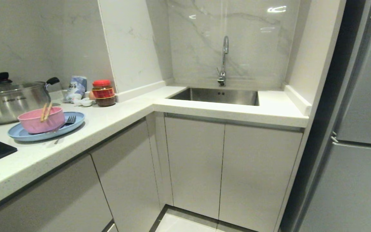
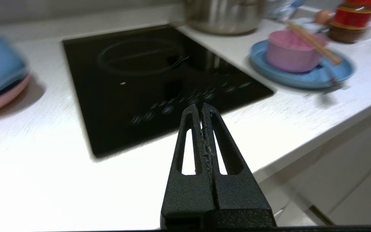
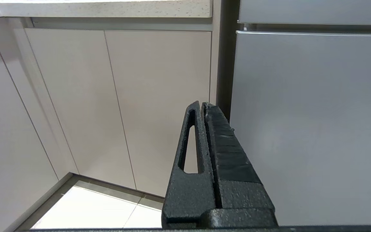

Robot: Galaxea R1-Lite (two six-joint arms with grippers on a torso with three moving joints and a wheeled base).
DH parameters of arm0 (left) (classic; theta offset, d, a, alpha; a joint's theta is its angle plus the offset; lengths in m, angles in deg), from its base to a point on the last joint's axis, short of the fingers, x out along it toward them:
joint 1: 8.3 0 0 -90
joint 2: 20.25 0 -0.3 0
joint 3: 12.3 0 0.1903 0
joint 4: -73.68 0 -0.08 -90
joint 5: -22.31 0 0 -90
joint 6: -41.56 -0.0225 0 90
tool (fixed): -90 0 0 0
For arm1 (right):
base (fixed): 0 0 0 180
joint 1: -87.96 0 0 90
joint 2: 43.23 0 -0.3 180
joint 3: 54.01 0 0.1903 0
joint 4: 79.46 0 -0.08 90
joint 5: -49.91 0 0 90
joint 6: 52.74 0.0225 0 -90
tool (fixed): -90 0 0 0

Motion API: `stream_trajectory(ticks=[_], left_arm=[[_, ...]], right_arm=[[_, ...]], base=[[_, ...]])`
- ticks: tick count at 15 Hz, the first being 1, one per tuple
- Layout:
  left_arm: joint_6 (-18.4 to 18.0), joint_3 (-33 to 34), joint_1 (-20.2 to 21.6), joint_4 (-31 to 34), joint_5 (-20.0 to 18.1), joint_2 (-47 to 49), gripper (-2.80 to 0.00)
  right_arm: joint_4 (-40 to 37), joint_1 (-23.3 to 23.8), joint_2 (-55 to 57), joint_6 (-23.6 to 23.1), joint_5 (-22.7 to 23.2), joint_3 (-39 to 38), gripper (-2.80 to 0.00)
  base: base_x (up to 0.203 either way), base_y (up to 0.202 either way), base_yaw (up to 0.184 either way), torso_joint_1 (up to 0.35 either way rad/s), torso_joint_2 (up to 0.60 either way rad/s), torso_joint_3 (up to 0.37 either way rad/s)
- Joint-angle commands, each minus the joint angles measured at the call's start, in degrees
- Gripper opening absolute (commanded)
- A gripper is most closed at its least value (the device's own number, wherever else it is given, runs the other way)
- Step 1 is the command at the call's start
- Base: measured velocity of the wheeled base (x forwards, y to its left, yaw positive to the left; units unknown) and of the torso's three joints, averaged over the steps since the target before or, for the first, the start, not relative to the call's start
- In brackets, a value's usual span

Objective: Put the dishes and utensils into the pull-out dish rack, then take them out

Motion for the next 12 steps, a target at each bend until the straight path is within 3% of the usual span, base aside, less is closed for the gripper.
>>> stream_trajectory(ticks=[1, 5, 8, 9, 12], left_arm=[[-1.0, 7.0, 3.8, 0.1, -1.7, -9.0, -2.80], [-6.7, 18.4, 5.2, -4.9, -9.8, -21.2, -2.80], [-10.3, 24.2, 4.1, -9.0, -24.3, -29.4, -2.80], [-10.6, 26.4, 3.9, -9.4, -30.9, -32.4, -2.80], [-5.5, 35.0, 3.6, -12.2, -45.9, -33.7, -2.80]], right_arm=[[0.1, 0.0, 0.0, 0.0, 0.0, -1.5, -2.80], [0.1, 0.0, 0.0, 0.0, 0.0, -1.5, -2.80], [0.1, 0.0, 0.0, 0.0, 0.0, -1.5, -2.80], [0.1, 0.0, 0.0, 0.0, 0.0, -1.5, -2.80], [0.1, 0.0, 0.0, 0.0, 0.0, -1.5, -2.80]], base=[[0.000, 0.000, 0.000, 0.000, 0.00, 0.000], [0.000, 0.000, 0.000, 0.000, 0.00, 0.000], [0.000, 0.000, 0.000, 0.000, 0.00, 0.000], [0.000, 0.000, 0.000, 0.000, 0.00, 0.000], [0.000, 0.000, 0.000, 0.000, 0.00, 0.000]])
